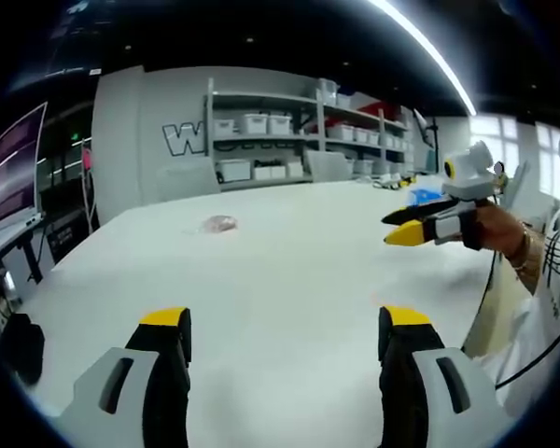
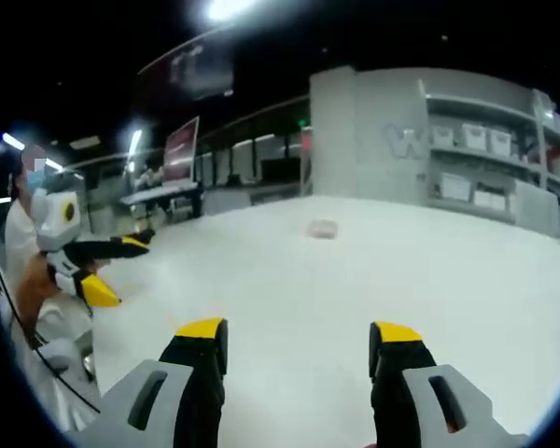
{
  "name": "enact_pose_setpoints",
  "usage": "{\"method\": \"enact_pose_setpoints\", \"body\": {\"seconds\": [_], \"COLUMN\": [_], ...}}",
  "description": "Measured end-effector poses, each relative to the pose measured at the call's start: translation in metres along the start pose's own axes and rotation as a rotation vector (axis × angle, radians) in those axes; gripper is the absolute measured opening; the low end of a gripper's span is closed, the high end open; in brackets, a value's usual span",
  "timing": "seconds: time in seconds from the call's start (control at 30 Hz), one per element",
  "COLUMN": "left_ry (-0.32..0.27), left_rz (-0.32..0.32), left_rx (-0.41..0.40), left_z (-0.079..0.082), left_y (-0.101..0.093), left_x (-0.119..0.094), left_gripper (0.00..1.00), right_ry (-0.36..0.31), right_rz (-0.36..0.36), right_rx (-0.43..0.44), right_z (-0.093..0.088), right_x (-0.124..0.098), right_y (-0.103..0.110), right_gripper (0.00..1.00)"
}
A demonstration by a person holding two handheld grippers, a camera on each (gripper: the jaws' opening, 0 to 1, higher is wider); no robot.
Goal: Open the resealable bag by pulling the two sides of the seal apart until the entire bag opening is separated and visibly accessible.
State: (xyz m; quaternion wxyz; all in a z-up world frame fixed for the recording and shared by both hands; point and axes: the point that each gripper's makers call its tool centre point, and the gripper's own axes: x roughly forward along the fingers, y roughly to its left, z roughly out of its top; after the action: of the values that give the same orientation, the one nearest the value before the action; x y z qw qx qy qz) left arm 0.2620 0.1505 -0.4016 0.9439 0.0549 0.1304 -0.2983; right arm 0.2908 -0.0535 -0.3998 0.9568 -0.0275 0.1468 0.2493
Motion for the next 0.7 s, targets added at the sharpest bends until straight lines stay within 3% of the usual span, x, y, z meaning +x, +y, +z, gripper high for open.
{"method": "enact_pose_setpoints", "body": {"seconds": [0.7], "left_ry": [-0.006], "left_rz": [0.007], "left_rx": [0.001], "left_z": [0.001], "left_y": [0.001], "left_x": [-0.004], "left_gripper": [0.81], "right_ry": [0.004], "right_rz": [0.009], "right_rx": [-0.052], "right_z": [0.013], "right_x": [0.022], "right_y": [-0.003], "right_gripper": [0.60]}}
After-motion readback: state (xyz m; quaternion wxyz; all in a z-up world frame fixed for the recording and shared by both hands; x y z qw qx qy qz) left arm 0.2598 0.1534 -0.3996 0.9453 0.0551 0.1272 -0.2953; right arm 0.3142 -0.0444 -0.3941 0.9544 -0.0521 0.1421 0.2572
